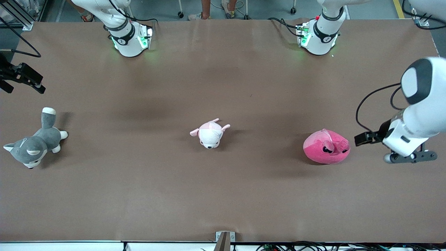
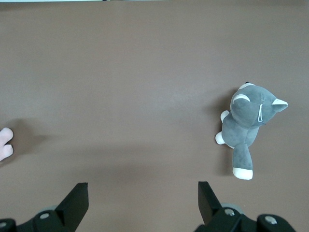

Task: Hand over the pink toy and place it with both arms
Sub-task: 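Reach the left gripper down to the pink plush and grasp it, then lift the pink plush with the left gripper while the right gripper approaches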

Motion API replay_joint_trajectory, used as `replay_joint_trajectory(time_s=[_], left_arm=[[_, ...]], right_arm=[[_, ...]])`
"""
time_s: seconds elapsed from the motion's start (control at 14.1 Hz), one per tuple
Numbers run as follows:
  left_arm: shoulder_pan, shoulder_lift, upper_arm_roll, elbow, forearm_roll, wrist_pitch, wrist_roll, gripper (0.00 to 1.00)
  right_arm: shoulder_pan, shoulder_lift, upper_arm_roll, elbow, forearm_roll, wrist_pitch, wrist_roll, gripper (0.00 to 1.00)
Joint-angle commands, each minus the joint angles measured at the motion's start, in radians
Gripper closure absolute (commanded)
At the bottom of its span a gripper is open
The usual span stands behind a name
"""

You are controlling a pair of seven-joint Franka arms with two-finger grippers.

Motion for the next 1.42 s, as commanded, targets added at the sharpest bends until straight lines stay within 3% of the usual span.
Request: replay_joint_trajectory(time_s=[0.0, 0.5, 0.78, 1.0, 1.07, 1.21, 1.35], left_arm=[[0.017, 0.035, -0.007, -0.01, 0.007, 0.058, -0.004, 0.0], [0.006, 0.041, -0.039, -0.105, -0.031, 0.069, -0.008, 0.04], [0.011, 0.052, -0.043, -0.11, -0.022, 0.07, -0.003, 0.19], [0.011, 0.055, -0.043, -0.115, -0.018, 0.07, -0.003, 0.33], [0.011, 0.057, -0.043, -0.115, -0.018, 0.072, -0.001, 0.38], [0.012, 0.057, -0.043, -0.115, -0.018, 0.07, -0.001, 0.61], [0.011, 0.055, -0.043, -0.113, -0.018, 0.072, 0.003, 0.83]], right_arm=[[-0.001, 0.036, 0.005, 0.027, -0.007, 0.006, 0.006, 0.0], [0.022, 0.122, 0.007, 0.033, -0.01, 0.035, -0.005, 0.0], [0.036, 0.128, 0.008, 0.033, -0.009, 0.034, -0.004, 0.0], [0.047, 0.128, 0.01, 0.033, 0.0, 0.014, 0.001, 0.0], [0.047, 0.128, 0.008, 0.035, 0.058, -0.026, 0.003, 0.0], [0.038, 0.128, 0.002, 0.039, 0.192, -0.071, 0.012, 0.02], [0.044, 0.128, 0.005, 0.039, 0.204, -0.071, 0.015, 0.07]])
